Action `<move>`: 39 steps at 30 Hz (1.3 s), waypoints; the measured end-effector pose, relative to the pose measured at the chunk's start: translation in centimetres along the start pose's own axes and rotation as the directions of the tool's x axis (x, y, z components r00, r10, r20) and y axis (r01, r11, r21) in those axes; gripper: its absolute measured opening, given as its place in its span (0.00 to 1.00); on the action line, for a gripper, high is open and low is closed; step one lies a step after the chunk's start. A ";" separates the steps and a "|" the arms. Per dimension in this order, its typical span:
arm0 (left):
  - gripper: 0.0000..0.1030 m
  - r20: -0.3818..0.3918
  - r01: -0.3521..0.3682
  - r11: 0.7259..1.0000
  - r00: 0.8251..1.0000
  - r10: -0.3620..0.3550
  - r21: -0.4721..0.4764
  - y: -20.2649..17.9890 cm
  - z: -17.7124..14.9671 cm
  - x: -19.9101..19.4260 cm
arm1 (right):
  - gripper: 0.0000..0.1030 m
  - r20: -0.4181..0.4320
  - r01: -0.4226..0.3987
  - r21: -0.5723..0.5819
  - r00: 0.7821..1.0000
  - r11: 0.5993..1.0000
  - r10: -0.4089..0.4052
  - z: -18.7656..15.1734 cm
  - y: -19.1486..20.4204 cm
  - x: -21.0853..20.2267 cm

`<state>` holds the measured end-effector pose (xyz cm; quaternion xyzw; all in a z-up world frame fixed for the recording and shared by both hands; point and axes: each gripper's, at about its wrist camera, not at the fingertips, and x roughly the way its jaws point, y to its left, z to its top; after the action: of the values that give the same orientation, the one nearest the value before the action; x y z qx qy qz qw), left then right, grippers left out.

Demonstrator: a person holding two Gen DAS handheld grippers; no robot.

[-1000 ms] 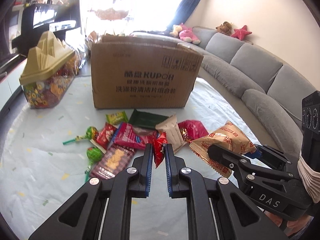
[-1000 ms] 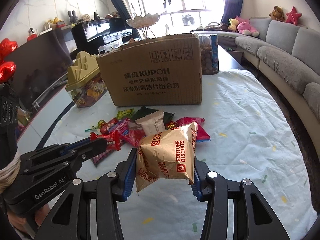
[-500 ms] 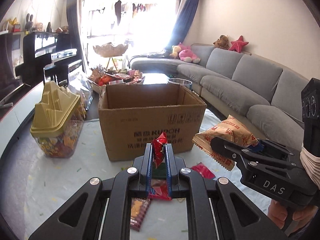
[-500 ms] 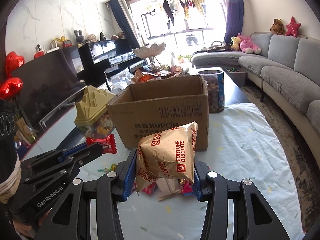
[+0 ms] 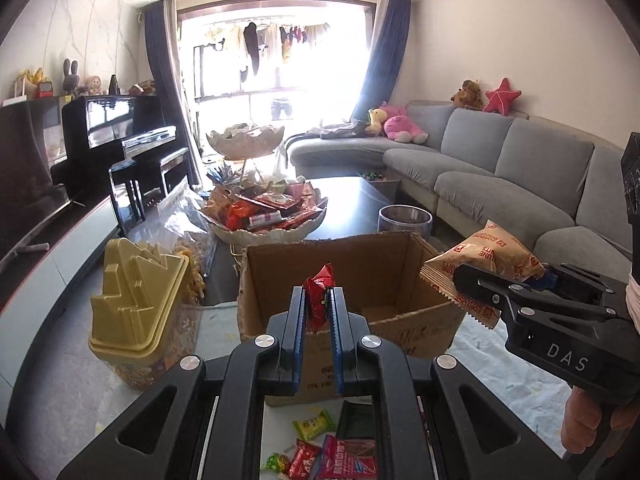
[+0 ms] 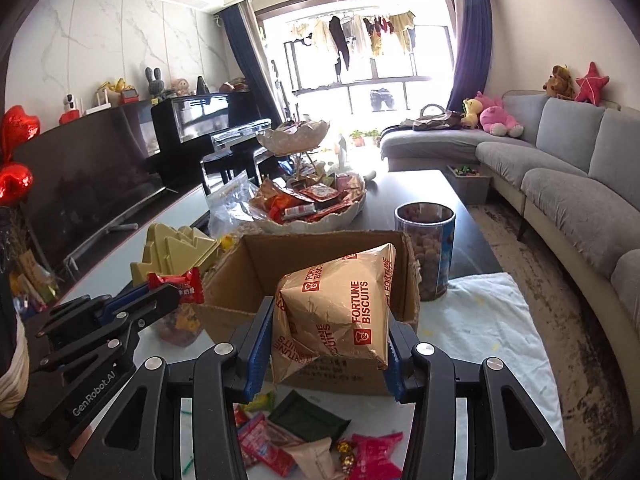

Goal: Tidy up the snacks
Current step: 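Carry both snacks over the cardboard box and open both grippers inside, then return both tools to the snack pile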

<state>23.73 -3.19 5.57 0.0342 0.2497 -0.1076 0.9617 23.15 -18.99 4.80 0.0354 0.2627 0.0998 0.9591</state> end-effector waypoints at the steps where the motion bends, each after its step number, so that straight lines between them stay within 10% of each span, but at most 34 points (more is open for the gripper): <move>1: 0.13 -0.001 -0.003 1.000 1.000 0.003 0.000 0.2 0.4 0.5 | 0.46 -0.001 0.002 -0.004 1.000 1.000 -0.002 0.3 0.0 0.3; 15: 0.15 -0.042 -0.012 1.000 0.999 0.013 0.018 0.5 2.2 6.5 | 0.47 -0.036 0.014 -0.045 0.999 0.999 -0.015 2.6 0.0 5.5; 19: 0.58 -0.024 -0.064 0.997 0.998 0.064 0.031 0.7 2.2 7.0 | 0.62 -0.048 0.044 -0.038 0.998 0.998 -0.046 2.8 -0.6 6.6; 39: 0.77 -0.012 -0.129 0.991 0.992 0.129 0.026 0.6 -0.9 -2.1 | 0.78 -0.012 0.101 -0.017 0.995 0.995 -0.101 -1.1 0.2 0.2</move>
<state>21.63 -2.09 5.78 0.0633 0.2519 -0.0481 0.9645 22.72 -18.69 3.74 0.0138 0.2693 0.0536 0.9615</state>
